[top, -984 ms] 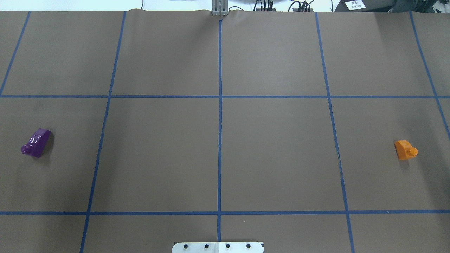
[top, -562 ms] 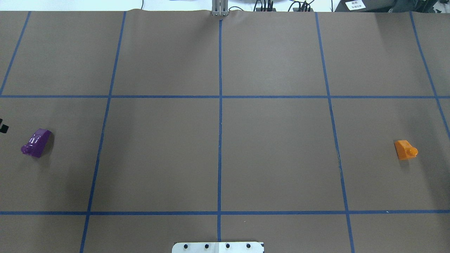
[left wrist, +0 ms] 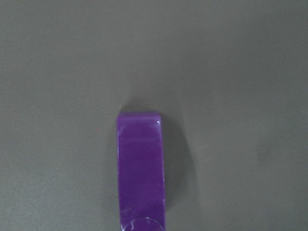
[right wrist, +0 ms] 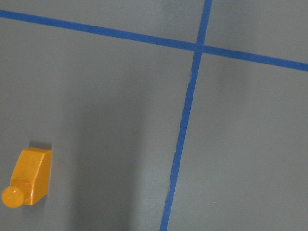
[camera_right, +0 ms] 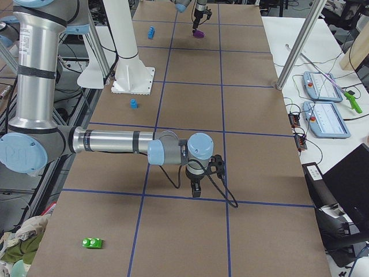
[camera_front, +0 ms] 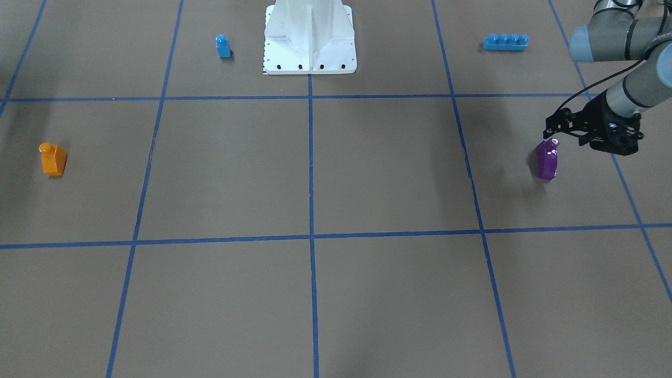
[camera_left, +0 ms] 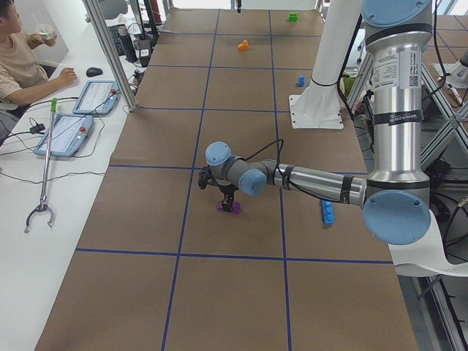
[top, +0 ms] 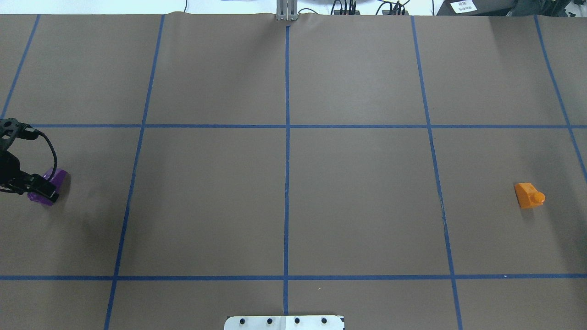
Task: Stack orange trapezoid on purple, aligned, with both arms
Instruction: 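Lower the left gripper onto the purple trapezoid block and grasp it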
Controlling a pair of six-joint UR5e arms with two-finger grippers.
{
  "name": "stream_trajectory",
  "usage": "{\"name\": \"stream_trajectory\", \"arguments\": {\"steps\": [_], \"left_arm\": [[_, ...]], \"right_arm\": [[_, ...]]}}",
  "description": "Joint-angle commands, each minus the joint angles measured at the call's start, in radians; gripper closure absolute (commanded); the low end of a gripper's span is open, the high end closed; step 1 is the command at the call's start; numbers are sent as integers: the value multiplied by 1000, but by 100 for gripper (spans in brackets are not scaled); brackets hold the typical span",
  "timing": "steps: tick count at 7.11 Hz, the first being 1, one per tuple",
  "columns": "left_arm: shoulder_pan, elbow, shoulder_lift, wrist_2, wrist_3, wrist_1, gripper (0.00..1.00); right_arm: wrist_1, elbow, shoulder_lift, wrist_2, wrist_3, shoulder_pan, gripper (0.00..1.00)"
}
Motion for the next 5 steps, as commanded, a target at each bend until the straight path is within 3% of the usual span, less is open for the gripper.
{"name": "stream_trajectory", "arguments": {"steps": [1,2,3,5], "left_arm": [[27,18,-12,37,2,0,3],[28,29,-11,41,2,0,11],[27,39,-11,41,4,0,26],[27,46,-11,41,2,0,73]], "right_arm": [[-1,0,1,0,0,-9,0],[-1,0,1,0,0,-10,0],[1,0,1,0,0,-12,0],[1,0,1,0,0,-12,0]]}}
